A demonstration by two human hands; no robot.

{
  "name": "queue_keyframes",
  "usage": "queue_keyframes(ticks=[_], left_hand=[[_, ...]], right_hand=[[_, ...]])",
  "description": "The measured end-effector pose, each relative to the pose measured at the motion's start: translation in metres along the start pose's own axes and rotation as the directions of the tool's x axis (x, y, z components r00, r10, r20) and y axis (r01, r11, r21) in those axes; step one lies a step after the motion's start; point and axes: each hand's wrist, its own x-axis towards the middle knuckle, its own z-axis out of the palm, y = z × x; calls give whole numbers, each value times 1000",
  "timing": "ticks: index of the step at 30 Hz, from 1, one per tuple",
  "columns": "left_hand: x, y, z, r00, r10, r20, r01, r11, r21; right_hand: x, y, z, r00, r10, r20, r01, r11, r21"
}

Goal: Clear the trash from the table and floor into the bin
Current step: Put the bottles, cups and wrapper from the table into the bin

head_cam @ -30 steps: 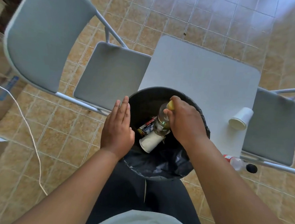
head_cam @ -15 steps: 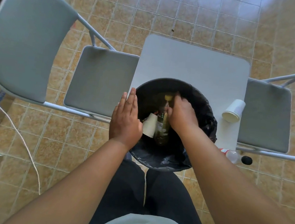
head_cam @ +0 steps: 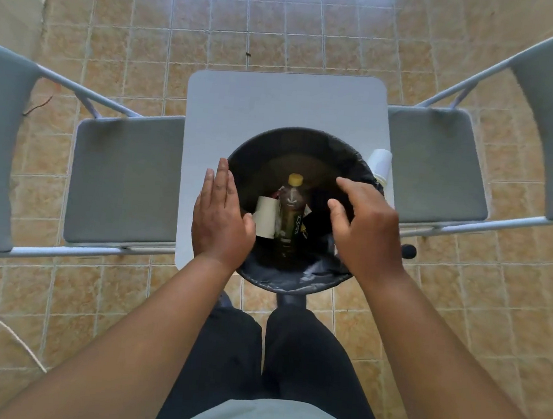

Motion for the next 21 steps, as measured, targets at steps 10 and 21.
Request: queue_keyframes(ticks=[10, 21], left_hand=[[0, 2, 2, 1000, -4, -24, 5, 999, 40], [-1, 1, 1, 999, -31, -26, 33, 997, 75]], right_hand=[[-48, 137, -6, 831, 507, 228, -406, 834, -374], [-47, 149, -10, 904, 427, 22, -409, 879, -245]])
